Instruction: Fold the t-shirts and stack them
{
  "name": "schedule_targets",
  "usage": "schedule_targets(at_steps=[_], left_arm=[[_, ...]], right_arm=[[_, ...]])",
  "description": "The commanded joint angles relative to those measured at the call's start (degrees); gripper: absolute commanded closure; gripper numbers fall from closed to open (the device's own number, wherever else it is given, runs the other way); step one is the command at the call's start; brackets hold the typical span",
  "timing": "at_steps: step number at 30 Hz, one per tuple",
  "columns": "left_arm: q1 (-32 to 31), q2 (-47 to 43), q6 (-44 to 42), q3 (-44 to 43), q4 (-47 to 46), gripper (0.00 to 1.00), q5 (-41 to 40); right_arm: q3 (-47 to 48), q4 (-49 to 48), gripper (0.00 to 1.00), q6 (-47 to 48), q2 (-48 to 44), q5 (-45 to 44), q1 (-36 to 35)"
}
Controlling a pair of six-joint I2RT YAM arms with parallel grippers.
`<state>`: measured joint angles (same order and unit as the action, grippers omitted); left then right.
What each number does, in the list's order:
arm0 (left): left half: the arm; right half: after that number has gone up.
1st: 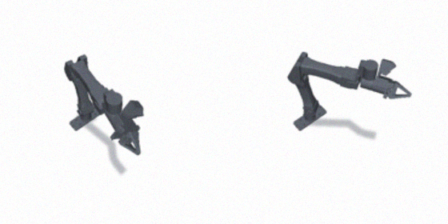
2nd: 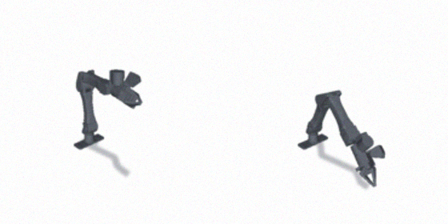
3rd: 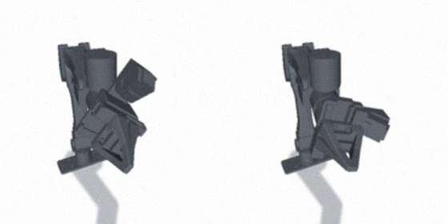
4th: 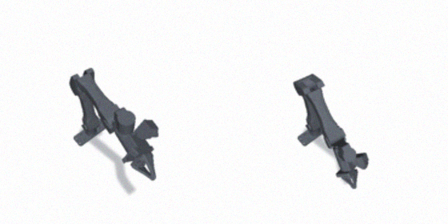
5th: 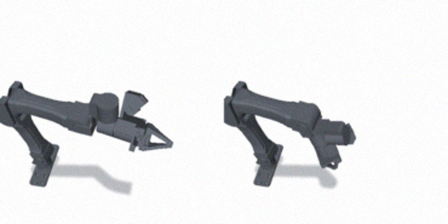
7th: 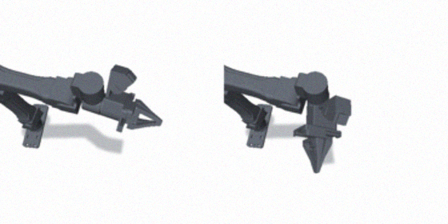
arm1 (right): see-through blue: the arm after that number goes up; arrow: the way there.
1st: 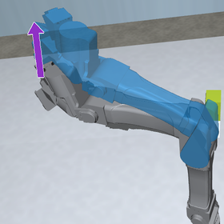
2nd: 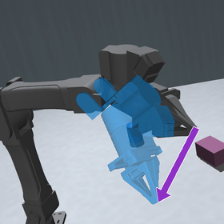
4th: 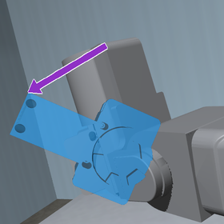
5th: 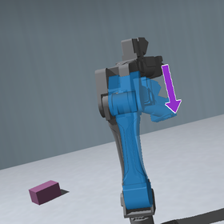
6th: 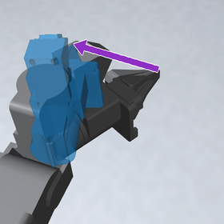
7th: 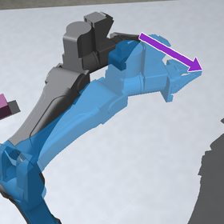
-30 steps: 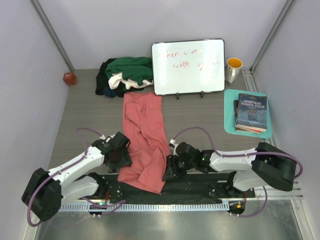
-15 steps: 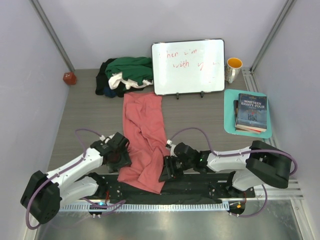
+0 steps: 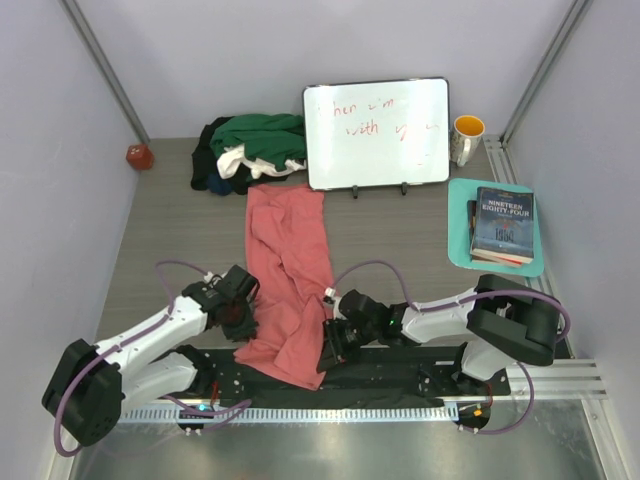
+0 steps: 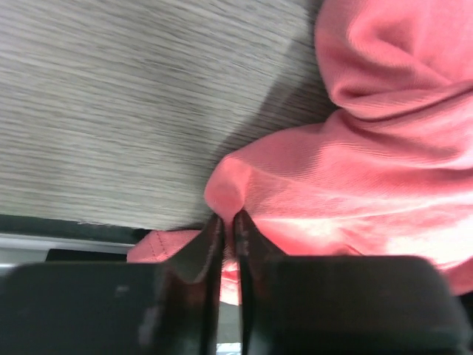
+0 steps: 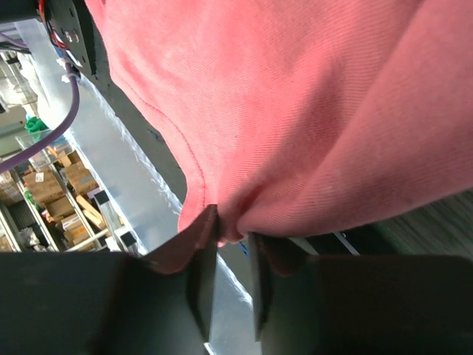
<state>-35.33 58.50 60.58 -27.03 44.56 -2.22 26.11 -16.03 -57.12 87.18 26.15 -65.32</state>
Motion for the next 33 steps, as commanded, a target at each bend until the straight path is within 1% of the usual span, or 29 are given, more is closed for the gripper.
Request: schedule_targets(at_steps=[1,2,4,5,7,11,15,19,23,28,33], left_arm=[[0.2,-0.4,-1.0,1.5,-3.2,0.97,4.1],[0.2,-0.6,-1.0,1.3,-3.2,1.00,4.5],[0.2,-1.4,-1.0,0.9,-2.5,1.00,5.5],[0.2,-1.7,-1.0,0.3,-2.1,1.00,5.6],[0.2,-2.8,-1.1,-1.2,-0.3,1.00,6.3],[0.2,-3.8,-1.2,-4.2,3.6,1.00,7.5],[0.2,-4.5,-1.9,-7.9,10.3,1.00,8.9],[0.2,-7.7,-1.9,-12.2,15.0,1.00,8.9],[0.2,-8.9,-1.3,-14.8,19.2,1.00,8.6],[0.2,-10.7,-0.8,-16.8,21.0,1.00,9.1],[0.2,-11.3,-0.4,-18.1,22.0,1.00,10.6]], right_arm=[[1.4,1.1,0.78,0.9,-1.1,-1.3,-0.5],[1.5,1.6,0.85,1.0,-1.6,-1.5,-0.5],[1.6,1.9,0.90,1.1,-2.2,-1.5,-0.5],[1.8,2.8,0.95,1.3,-2.6,-1.6,-0.5],[1.9,3.7,0.99,1.7,-4.3,-1.9,-0.5],[2.9,7.9,0.99,1.8,-8.1,-2.5,-0.6],[3.5,11.4,0.99,1.8,-12.4,-3.3,-0.5],[3.9,13.9,0.99,1.6,-14.5,-3.5,-0.4],[4.2,15.6,0.99,1.6,-16.0,-3.6,-0.5],[4.8,15.7,0.98,1.2,-18.6,-4.2,-0.5],[6.1,19.2,0.98,1.8,-20.2,-4.4,-0.5]])
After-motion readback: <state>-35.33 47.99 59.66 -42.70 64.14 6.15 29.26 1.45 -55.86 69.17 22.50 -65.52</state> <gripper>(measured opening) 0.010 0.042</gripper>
